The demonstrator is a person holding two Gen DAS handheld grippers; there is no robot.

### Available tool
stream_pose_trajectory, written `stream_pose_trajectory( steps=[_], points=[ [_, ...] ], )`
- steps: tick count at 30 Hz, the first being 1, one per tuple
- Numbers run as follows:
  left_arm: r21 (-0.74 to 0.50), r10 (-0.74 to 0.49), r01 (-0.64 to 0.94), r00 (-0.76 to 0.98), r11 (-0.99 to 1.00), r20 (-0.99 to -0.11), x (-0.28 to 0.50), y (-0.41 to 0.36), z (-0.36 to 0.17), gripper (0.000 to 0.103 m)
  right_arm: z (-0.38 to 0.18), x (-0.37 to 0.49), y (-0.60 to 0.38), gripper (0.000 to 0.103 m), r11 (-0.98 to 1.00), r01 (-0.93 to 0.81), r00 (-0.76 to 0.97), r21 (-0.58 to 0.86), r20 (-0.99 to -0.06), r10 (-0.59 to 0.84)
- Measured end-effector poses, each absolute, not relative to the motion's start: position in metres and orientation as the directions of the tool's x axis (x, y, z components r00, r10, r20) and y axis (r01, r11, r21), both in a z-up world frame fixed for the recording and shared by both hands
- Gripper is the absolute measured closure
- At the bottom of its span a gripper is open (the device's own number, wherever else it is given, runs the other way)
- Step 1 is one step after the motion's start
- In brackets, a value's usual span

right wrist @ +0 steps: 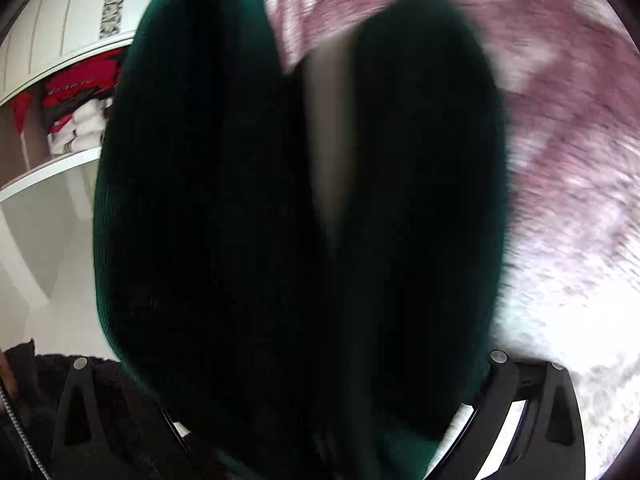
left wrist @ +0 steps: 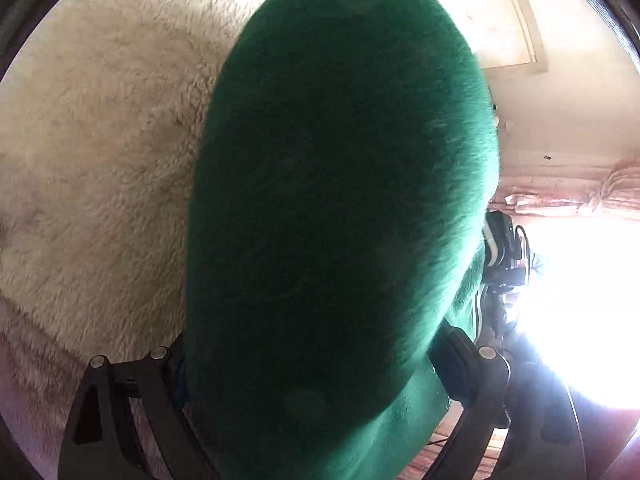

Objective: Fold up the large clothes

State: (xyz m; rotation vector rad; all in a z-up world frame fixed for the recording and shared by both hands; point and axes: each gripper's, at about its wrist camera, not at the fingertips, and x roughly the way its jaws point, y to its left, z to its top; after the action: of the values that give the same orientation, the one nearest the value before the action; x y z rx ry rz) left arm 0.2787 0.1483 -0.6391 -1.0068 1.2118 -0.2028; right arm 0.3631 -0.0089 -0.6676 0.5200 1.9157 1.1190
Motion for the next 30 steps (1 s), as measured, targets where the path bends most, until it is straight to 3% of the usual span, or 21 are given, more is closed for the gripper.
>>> stream_pose_trajectory(
  steps=[1,2,3,8,17,22,30],
  points=[
    [-0.725,-0.597,-0.367,0.412,0.582,-0.688,0.278,0.151,-0.636,0.016,-0.667,0.36,-0.003,0.003,0.503,-0.061,-0.563,0.862,-0.446,0.696],
    [-0.72,-0.586,-0.372,0.42,0.586,-0.693,0.278,0.154,-0.633,0.019,-0.667,0.358,0.001,0.022,0.509,-0.06,-0.553,0.859,-0.453,0.699],
    [-0.714,-0.572,-0.371,0.429,0.594,-0.699,0.279,0.157,-0.629,0.024,-0.669,0.356,0.002,0.033,0.527,-0.049,-0.538,0.849,-0.467,0.702],
    [-0.691,-0.548,-0.326,0.434,0.645,-0.715,0.29,0.165,-0.6,0.04,-0.656,0.341,-0.011,0.059,0.506,0.049,-0.436,0.861,-0.437,0.786],
    [-0.67,-0.567,-0.162,0.413,0.725,-0.713,0.381,0.179,-0.538,0.041,-0.614,0.364,-0.038,0.066,0.432,0.166,-0.218,0.886,-0.394,0.893],
    [-0.679,-0.607,-0.058,0.397,0.732,-0.689,0.479,0.176,-0.516,0.041,-0.585,0.43,-0.055,0.066,0.444,0.152,-0.104,0.883,-0.433,0.895],
    [-0.695,-0.672,0.067,0.339,0.716,-0.659,0.658,0.165,-0.531,0.041,-0.582,0.569,-0.083,0.066,0.482,0.166,0.038,0.86,-0.494,0.868]
  ],
)
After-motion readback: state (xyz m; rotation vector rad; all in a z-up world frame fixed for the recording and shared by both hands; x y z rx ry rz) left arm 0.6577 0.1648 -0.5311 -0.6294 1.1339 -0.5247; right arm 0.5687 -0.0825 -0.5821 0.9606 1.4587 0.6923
